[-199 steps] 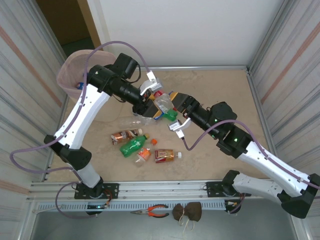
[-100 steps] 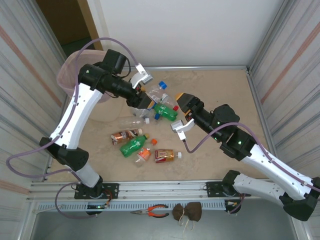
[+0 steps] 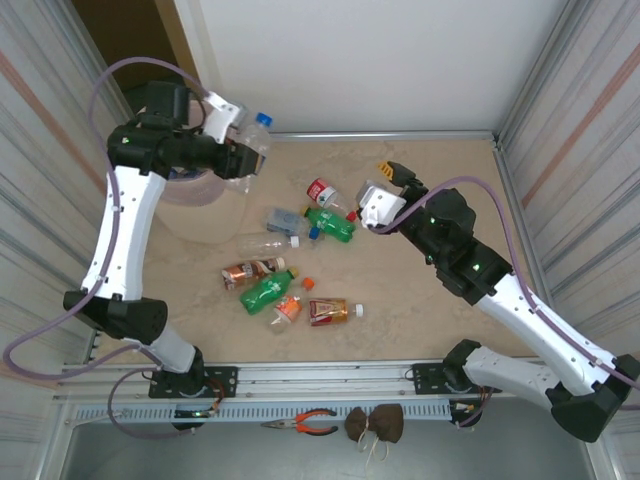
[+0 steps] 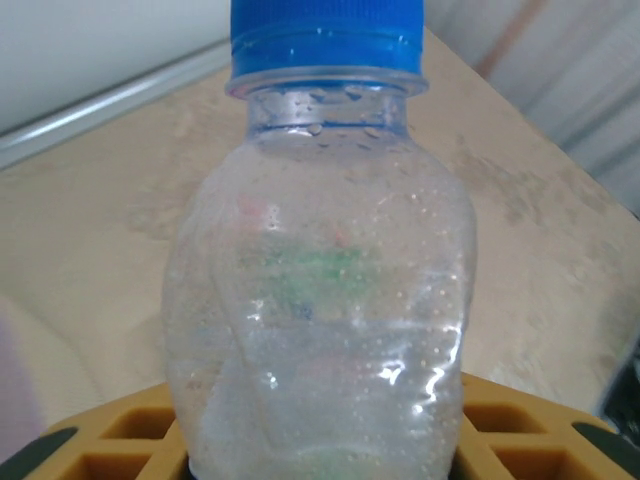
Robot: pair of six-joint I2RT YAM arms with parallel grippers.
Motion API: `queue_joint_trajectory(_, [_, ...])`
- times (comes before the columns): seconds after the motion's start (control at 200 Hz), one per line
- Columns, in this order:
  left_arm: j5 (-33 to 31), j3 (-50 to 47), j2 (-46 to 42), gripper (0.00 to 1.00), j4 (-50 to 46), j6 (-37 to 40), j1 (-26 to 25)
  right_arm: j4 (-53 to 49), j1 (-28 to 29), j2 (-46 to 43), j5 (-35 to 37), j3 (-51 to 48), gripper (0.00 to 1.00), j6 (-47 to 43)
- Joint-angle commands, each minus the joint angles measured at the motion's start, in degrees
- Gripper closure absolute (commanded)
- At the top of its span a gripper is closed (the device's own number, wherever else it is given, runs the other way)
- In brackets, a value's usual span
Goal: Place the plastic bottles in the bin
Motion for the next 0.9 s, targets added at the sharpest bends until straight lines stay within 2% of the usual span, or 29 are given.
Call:
queue_joint_trajectory(0.0, [-2.4, 0.9, -2.3, 0.56, 4.6, -3.7, 3.8, -0.7, -1.0, -0.1, -0.5, 0.9, 0.32, 15.1])
queue_joint_trajectory(0.195, [-3.6, 5.1, -0.1, 0.57, 5.5, -4.5, 10.2, -2.7, -1.1, -0.3, -0.9, 0.8, 0.33, 16.5])
queue_joint_trajectory(0.291, [-7.9, 6.6, 1.4, 0.57, 5.6, -3.7, 12.3, -2.8, -1.2, -0.5, -1.3, 0.6, 0.32, 17.5])
queue_joint_trajectory(0.521, [-20.9, 11.0, 6.9, 0.57, 4.0, 1.6, 13.2, -2.9, -1.3, 0.0, -2.8, 0.5, 0.31, 18.8])
queue_joint_trajectory(0.656, [-25.7, 14.6, 10.8, 0.57, 1.6, 4.4, 14.5, -3.4, -1.4, 0.1, -3.3, 0.6, 0.31, 18.9])
queue_joint_trajectory(0.897, [-33.4, 14.5, 15.2, 0.57, 1.6, 8.4, 14.9, -3.6, -1.4, 0.6, -4.1, 0.5, 0.31, 19.8])
